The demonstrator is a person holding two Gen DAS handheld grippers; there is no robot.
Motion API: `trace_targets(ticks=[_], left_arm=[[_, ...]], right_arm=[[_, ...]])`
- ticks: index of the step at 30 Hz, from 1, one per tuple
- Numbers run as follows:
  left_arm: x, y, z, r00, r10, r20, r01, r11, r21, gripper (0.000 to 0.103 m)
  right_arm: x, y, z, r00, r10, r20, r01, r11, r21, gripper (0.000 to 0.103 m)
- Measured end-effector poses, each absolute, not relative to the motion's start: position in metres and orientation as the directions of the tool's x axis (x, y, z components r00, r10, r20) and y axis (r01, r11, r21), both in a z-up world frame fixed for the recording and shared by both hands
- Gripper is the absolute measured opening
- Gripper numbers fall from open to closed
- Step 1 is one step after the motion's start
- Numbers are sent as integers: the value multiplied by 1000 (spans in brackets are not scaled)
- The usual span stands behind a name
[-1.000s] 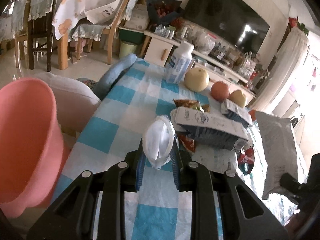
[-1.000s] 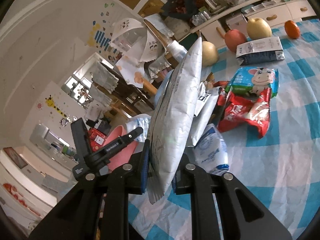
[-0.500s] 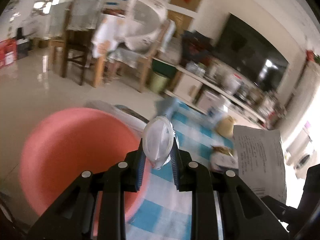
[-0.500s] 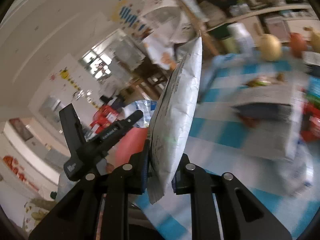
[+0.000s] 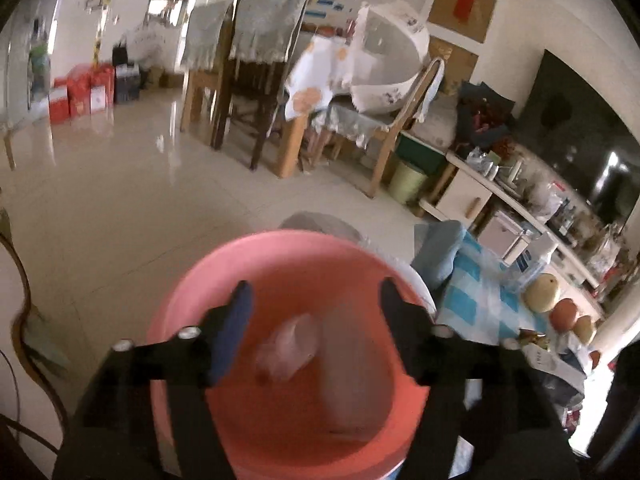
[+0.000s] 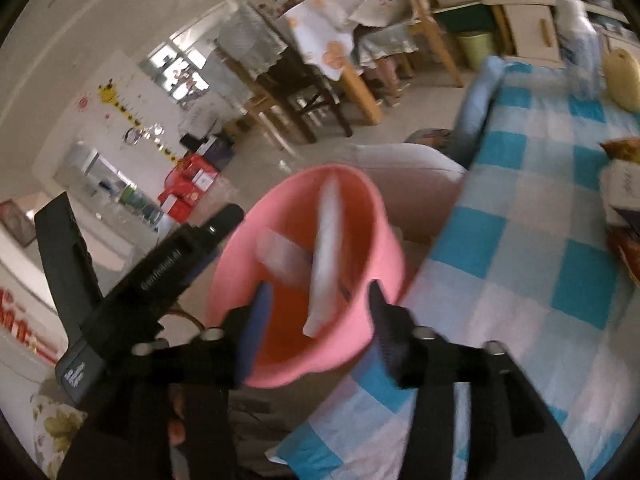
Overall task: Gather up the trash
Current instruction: 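Carry the white bottle over the pink bucket and open the left gripper, then return the left gripper to the table toward the milk carton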
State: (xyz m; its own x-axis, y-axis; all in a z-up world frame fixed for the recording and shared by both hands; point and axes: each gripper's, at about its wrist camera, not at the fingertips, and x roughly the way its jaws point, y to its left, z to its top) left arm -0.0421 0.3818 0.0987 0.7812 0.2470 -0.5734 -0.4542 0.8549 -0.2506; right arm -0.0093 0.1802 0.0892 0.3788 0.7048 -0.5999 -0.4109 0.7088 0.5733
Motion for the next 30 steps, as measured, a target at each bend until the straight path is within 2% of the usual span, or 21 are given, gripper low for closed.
trace_targets(ticks=[2, 7, 17, 21, 30], left_arm=[[-42, 372, 104, 792, 275, -545, -446, 871, -208, 81], [-43, 346, 111, 839, 266, -476, -370, 918, -139, 91], [-44, 285, 124, 900, 158, -405, -202, 977, -69, 91], [-45, 265, 129, 898, 130, -421, -169, 984, -57, 91], [-42, 201, 121, 882, 7, -471, 12, 999, 37, 91]], right_arm=[[-18, 162, 93, 436, 661, -611, -402, 750, 525, 74], [-49, 111, 107, 574, 540, -616, -339, 841, 422, 89], [-80, 45, 105, 656, 438, -614, -266, 896, 355, 90], [-87, 30, 106, 682, 420, -599, -260, 905, 338, 91], [-92, -5, 110, 709, 388, -588, -241, 918, 316, 92]])
